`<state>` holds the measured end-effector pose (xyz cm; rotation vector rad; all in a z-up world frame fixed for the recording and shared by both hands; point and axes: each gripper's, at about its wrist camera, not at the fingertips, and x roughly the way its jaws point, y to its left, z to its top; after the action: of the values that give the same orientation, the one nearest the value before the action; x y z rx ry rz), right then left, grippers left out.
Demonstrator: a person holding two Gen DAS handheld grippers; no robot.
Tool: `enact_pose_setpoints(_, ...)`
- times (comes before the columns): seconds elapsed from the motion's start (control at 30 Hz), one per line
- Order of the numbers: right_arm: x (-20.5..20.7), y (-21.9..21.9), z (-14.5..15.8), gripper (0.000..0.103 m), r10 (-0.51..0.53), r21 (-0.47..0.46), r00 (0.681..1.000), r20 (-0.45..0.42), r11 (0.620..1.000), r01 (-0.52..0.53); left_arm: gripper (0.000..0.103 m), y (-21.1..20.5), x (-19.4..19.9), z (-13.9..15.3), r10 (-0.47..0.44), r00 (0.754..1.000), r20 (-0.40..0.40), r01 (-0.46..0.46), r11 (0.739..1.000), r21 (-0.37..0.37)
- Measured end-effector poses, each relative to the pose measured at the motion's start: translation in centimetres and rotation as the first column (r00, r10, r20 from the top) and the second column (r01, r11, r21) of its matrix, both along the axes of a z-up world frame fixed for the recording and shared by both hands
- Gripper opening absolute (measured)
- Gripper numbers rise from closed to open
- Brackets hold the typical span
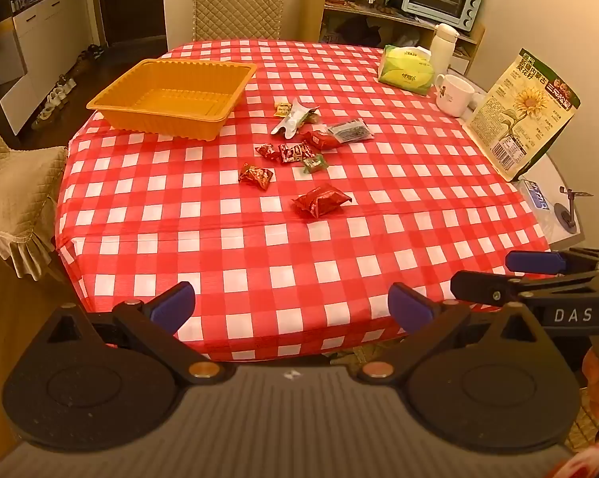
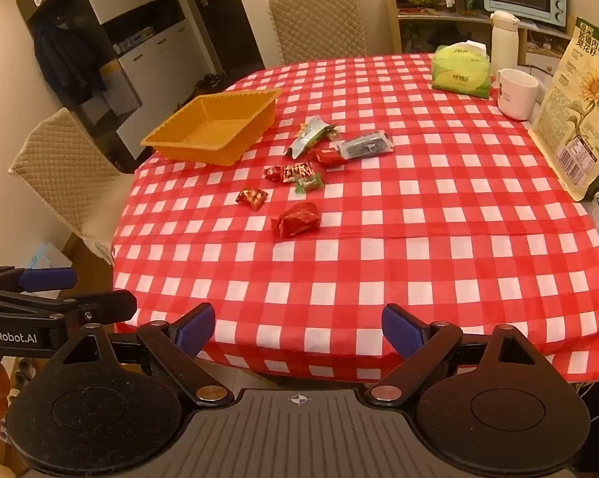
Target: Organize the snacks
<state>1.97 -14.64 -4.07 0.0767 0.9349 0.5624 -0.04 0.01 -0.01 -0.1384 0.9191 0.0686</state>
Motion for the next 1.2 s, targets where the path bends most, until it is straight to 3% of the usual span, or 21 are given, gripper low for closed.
enact_pose_setpoints(0.47,0.2,0.0,-0.2,0.09,0.0,0.001,1.0,0.001,1.0,0.0,0.103,0.0,-0.9,0.8,0.001,1.0,-0.009,-0.001,1.0,-0.002)
enact_pose_setpoints(1.2,0.1,1.0,-0.4,0.09,0.008,-0.001,1.0,0.002,1.0,-0.008,0.103,0.1,0.3,-0.2,0.012,1.0,-0.008,-0.012,1.0,-0.017)
